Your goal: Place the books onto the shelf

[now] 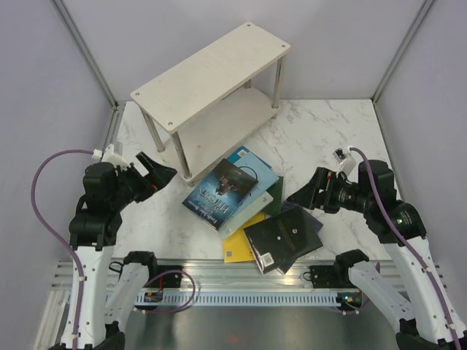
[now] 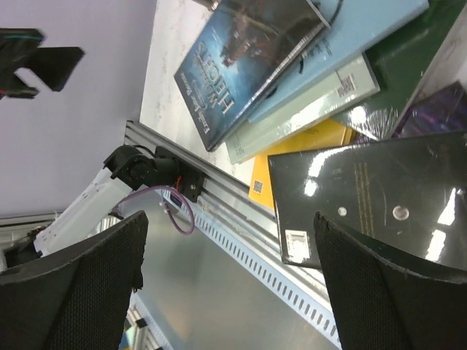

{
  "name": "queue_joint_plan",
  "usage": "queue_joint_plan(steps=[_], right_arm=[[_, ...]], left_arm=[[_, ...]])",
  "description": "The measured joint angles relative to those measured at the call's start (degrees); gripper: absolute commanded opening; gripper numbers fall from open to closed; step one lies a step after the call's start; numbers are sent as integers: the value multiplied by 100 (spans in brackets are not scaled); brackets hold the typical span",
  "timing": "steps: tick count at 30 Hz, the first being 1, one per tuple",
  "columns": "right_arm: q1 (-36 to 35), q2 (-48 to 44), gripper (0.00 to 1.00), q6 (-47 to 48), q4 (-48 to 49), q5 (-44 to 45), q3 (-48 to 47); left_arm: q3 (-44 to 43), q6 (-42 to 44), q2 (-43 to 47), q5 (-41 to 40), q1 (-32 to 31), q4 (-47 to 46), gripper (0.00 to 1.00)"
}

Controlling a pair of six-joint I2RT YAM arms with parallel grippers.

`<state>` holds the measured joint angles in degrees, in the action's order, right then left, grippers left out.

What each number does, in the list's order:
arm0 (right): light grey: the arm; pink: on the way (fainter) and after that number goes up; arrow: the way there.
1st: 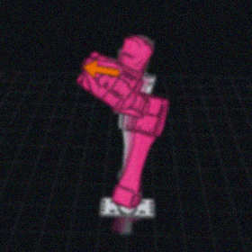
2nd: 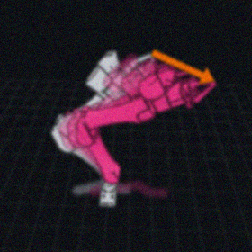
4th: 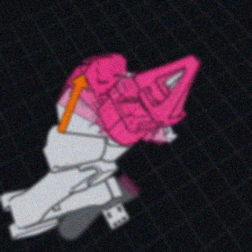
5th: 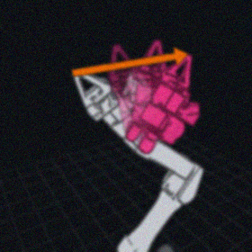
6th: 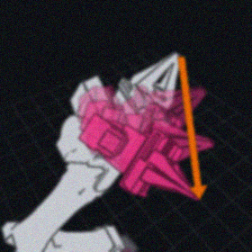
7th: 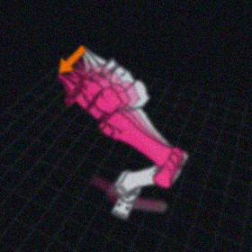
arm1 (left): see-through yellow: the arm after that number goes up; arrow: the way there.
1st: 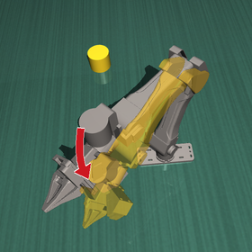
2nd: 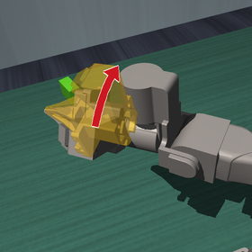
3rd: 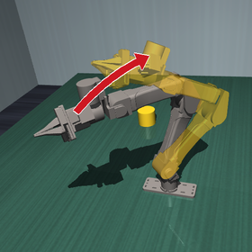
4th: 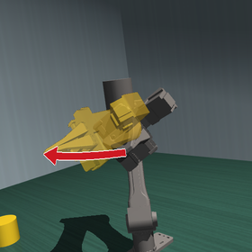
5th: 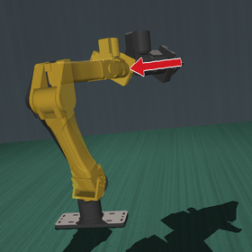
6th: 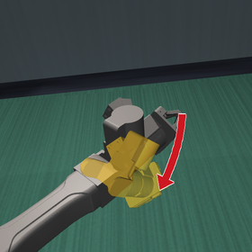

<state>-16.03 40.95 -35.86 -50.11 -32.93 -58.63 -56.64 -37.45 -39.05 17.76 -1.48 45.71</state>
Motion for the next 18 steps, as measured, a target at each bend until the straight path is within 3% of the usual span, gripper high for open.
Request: queue_joint_plan(steps=[8,18], right_arm=[[-24,424,98,-437,310,-31,675],[-26,870,98,-431,848,-188,927]], left_arm=[[293,-319,1438,-98,0,133,100],[1311,-433,289,649,0,286,100]])
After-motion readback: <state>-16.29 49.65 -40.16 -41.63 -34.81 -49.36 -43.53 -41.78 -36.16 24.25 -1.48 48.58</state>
